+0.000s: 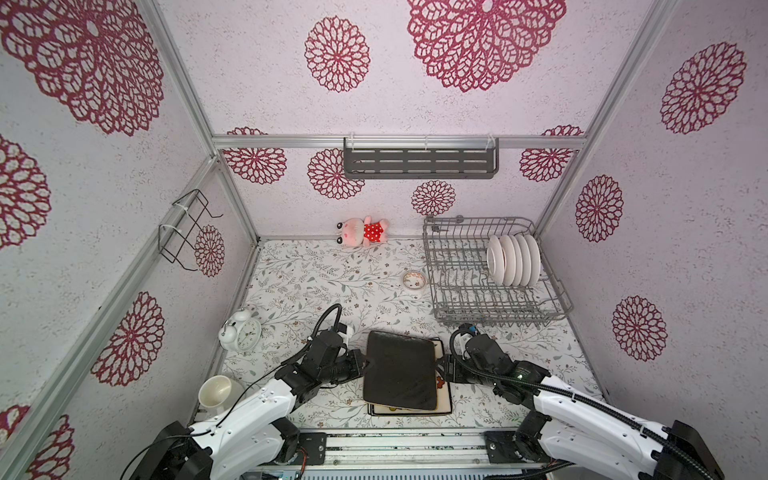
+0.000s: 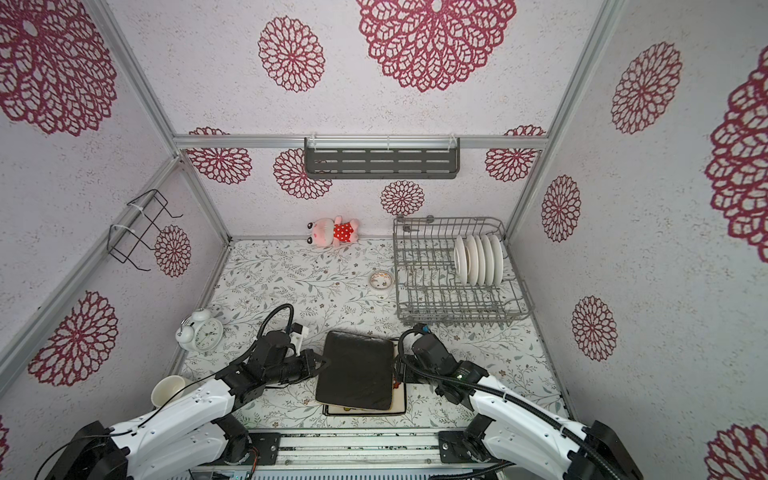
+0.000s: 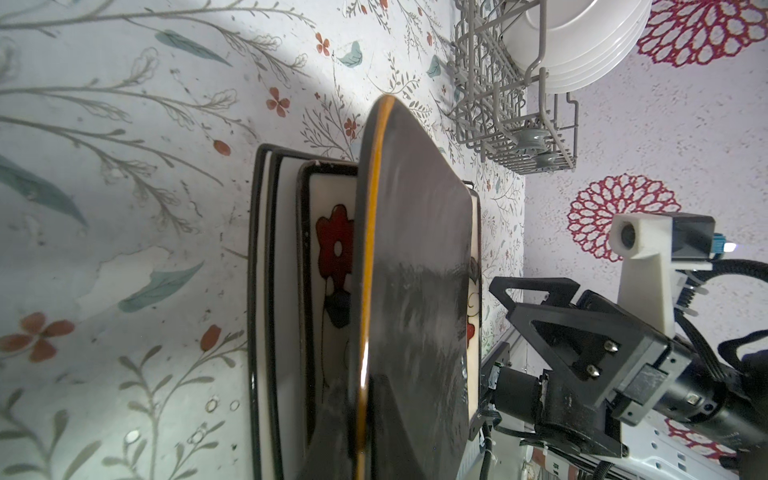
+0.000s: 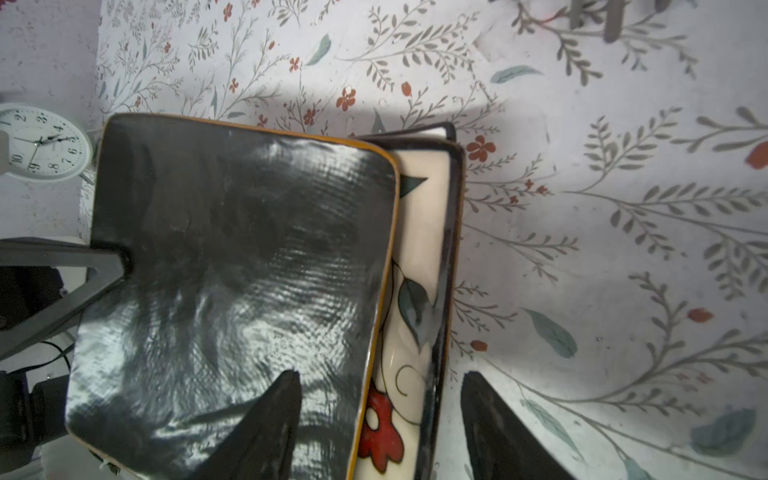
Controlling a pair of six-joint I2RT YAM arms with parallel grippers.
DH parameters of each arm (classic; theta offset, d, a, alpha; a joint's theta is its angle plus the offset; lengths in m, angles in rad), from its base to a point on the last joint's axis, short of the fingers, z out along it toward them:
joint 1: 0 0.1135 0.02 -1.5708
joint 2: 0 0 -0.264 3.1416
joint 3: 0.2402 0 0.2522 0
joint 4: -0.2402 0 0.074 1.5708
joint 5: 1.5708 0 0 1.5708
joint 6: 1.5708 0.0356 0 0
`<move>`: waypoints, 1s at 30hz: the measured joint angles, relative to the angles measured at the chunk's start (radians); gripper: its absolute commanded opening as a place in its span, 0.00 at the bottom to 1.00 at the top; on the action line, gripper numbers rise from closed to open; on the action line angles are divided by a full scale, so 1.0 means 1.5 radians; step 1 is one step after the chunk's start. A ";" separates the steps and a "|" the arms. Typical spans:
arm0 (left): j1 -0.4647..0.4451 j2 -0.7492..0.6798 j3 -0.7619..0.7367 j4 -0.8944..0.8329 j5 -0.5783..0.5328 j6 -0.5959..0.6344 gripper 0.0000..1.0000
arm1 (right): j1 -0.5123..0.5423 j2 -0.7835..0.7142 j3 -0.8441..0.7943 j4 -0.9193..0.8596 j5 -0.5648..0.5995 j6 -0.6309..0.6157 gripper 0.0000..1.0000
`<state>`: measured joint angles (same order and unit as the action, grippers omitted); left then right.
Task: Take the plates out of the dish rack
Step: 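Press the plate stack edges with both grippers to square it up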
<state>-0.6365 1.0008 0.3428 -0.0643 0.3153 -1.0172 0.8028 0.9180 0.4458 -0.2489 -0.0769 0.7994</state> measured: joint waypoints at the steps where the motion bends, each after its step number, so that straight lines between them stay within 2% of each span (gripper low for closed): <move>1: -0.002 0.001 -0.001 0.003 -0.002 -0.003 0.00 | 0.000 0.005 -0.001 0.003 -0.003 0.003 0.60; 11: -0.036 0.011 -0.014 0.037 -0.034 -0.036 0.02 | -0.001 0.031 -0.001 0.006 -0.004 0.005 0.53; 19: -0.054 0.044 -0.014 0.067 -0.043 -0.048 0.07 | -0.001 0.042 -0.001 -0.001 -0.003 0.003 0.38; 30: -0.068 0.071 -0.013 0.062 -0.063 -0.035 0.22 | -0.001 0.055 0.000 -0.009 -0.003 0.004 0.35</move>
<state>-0.7387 1.1069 0.3233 0.0288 0.2207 -1.0702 0.8013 1.0000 0.4458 -0.2630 -0.0811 0.8047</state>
